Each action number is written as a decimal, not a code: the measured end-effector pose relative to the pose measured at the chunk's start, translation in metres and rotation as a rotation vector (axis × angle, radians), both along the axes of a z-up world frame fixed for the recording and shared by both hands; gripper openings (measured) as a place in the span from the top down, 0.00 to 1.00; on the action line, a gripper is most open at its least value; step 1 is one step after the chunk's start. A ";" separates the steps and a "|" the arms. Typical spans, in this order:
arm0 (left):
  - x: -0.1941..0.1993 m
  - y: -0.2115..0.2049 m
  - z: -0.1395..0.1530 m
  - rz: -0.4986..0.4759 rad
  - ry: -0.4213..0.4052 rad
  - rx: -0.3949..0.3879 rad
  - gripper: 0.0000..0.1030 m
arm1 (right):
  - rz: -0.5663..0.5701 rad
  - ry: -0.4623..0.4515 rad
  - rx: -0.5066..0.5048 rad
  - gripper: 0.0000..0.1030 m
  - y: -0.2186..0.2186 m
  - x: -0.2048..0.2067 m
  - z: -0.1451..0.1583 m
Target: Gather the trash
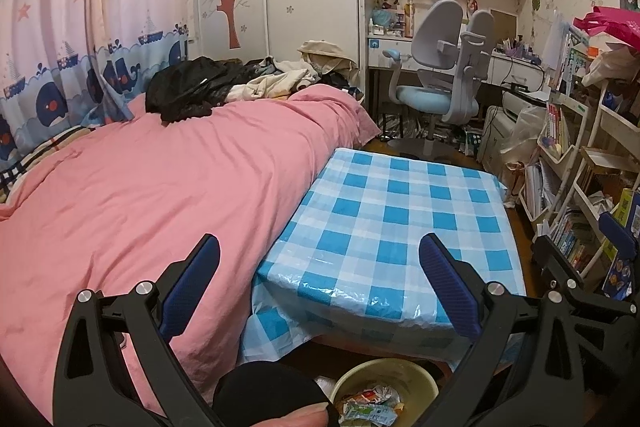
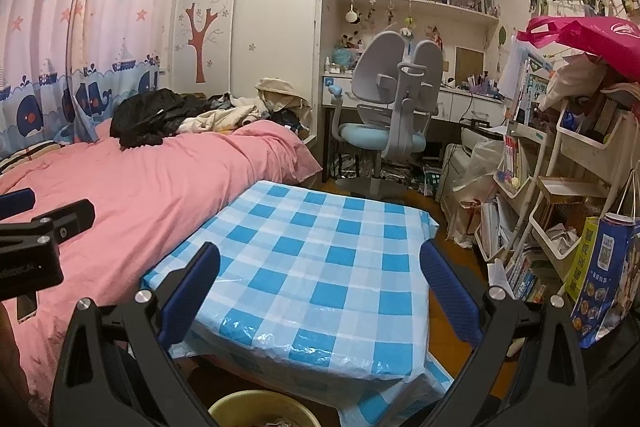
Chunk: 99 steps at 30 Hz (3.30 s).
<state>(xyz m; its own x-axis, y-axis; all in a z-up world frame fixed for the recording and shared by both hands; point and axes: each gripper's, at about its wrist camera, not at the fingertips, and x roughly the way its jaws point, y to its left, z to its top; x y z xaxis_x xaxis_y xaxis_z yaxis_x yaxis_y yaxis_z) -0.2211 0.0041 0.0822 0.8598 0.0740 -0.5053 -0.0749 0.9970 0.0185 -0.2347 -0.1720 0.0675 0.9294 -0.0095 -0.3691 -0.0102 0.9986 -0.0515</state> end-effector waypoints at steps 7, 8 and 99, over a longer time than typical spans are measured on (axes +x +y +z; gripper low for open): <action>0.002 0.000 -0.002 0.009 0.026 0.008 0.07 | 0.004 0.019 -0.002 0.07 -0.002 0.003 -0.001; 0.002 0.000 -0.002 0.009 0.029 0.006 0.07 | 0.005 0.022 -0.002 0.07 -0.001 0.004 -0.001; -0.009 -0.039 0.009 -0.030 0.011 0.026 0.07 | -0.101 0.095 0.054 0.07 -0.032 0.004 0.010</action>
<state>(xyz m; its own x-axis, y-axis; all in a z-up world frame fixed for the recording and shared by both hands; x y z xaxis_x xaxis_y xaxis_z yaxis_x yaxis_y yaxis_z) -0.2297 -0.0352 0.0917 0.8560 0.0614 -0.5133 -0.0447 0.9980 0.0448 -0.2311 -0.2042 0.0780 0.8854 -0.0792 -0.4580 0.0883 0.9961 -0.0014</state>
